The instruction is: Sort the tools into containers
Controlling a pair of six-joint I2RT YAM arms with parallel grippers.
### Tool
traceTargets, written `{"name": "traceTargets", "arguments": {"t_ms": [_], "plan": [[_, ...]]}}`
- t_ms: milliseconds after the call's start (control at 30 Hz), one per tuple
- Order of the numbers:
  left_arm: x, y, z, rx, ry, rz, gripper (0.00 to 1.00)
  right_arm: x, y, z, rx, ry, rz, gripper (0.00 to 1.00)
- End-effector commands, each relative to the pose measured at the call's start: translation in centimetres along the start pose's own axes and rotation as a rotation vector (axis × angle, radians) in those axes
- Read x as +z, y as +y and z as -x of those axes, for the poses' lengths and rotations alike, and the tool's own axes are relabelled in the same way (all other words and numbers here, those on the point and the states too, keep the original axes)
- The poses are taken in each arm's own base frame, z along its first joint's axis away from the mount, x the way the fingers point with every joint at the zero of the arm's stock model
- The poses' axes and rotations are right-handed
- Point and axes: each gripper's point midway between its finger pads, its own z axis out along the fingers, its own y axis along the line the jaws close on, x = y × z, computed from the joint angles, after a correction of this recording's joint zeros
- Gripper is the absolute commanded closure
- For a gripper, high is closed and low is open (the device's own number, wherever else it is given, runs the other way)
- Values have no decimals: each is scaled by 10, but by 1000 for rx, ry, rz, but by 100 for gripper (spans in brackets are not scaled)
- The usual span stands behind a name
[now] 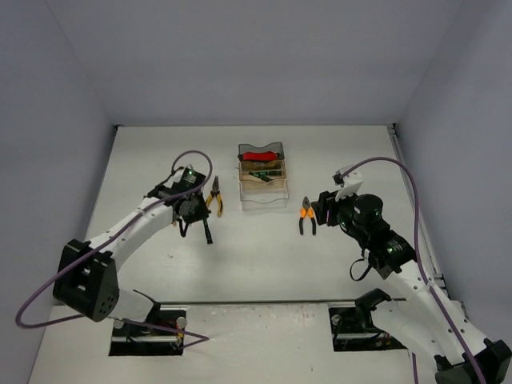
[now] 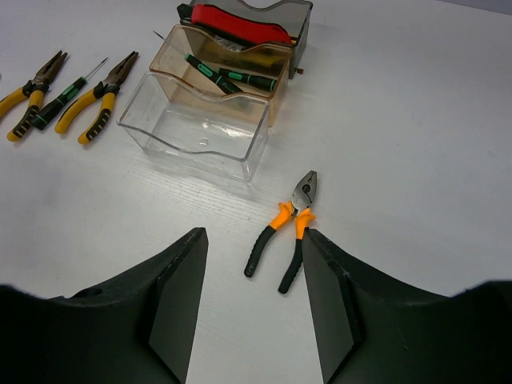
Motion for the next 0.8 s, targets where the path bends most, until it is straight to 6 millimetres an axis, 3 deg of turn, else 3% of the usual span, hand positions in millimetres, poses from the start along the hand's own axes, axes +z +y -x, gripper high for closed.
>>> {"name": "traceTargets", "arguments": {"t_ms": [0,167,300,400,567,767], "plan": [[-53,-75,64,-138,-235,-300,100,-1,-3,24,15,-90,-23,52],[-76,-126,118,-216,-454,-471,100,-2,-3,27,19,-100,-24,51],[-73,-154,158,-293,-604,-524,100,-4,-3,29,21,-109,-25,51],[-71,-166,179,-331,-714,-503,100,-6,-3,30,21,-116,-26,51],[-61,-187,201,-391,-838,-498,97,-7,-2,28,26,-117,-21,51],[-31,-201,203,-477,-912,-484,96,-7,-2,26,30,-115,-20,51]]}}
